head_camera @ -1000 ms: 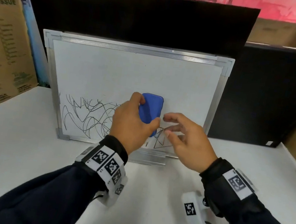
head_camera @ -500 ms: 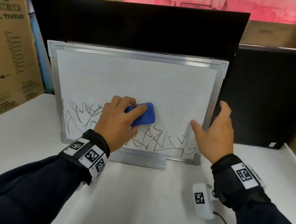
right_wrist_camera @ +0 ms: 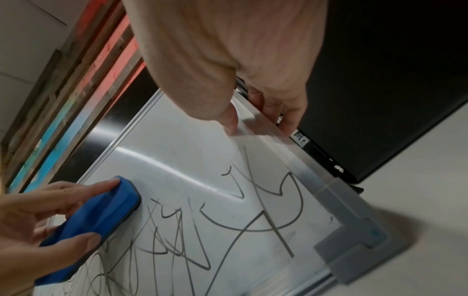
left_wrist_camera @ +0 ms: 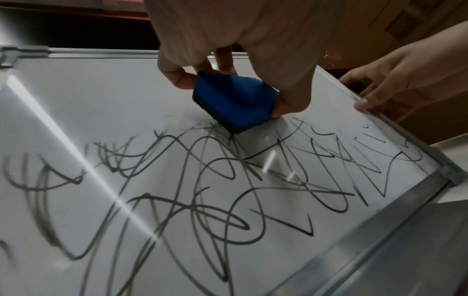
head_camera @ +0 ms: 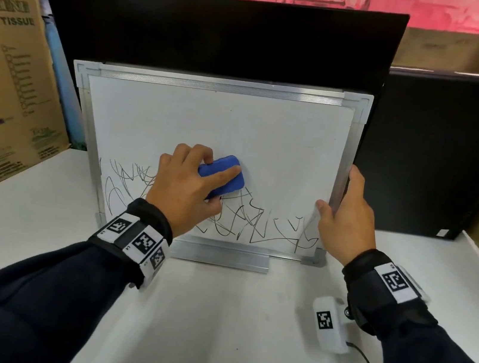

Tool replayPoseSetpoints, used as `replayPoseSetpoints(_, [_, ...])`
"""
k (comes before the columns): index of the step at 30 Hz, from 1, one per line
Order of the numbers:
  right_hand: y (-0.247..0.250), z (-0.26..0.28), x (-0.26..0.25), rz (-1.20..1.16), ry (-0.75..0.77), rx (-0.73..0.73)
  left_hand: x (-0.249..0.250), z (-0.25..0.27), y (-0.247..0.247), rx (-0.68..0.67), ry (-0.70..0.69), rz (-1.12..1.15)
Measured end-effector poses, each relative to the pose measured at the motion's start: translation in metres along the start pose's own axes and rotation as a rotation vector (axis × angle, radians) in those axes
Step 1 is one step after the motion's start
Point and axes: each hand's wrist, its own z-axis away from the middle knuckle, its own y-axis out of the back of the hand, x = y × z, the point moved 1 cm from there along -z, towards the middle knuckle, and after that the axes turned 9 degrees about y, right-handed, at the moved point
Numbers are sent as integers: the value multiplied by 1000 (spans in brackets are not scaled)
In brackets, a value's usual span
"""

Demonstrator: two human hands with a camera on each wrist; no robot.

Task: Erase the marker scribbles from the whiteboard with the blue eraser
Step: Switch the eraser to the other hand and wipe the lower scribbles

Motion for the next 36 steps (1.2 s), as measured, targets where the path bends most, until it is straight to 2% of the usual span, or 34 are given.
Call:
replayPoseSetpoints(2, [0, 0, 1, -1, -7, -5, -5, 3, 1, 0, 33, 17])
replayPoseSetpoints(6, [-2, 0, 0, -5, -7, -6, -24, 14, 9, -9, 227, 109])
replayPoseSetpoints(8, [-2, 0, 0, -6, -9, -8, -19, 16, 11, -27, 282, 137])
replayPoseSetpoints(15, [-1, 0, -1, -19, -24, -25, 26, 18, 4, -178, 332, 119])
replayPoseSetpoints(20, [0, 1, -2, -14, -4, -20, 10, 15, 11, -98, 483, 171])
replayPoseSetpoints(24, [0, 1, -2, -7, 2, -16, 18, 26, 6, -223, 422, 101])
replayPoseSetpoints(29, [0, 1, -3, 3, 3, -18, -1, 27, 8, -86, 599, 216])
replayPoseSetpoints(33, [-2, 1, -3, 2, -9, -16, 5, 35, 4, -207, 495, 161])
replayPoseSetpoints(36, [-2, 1, -3, 2, -13, -15, -3, 33, 7, -117, 592, 225])
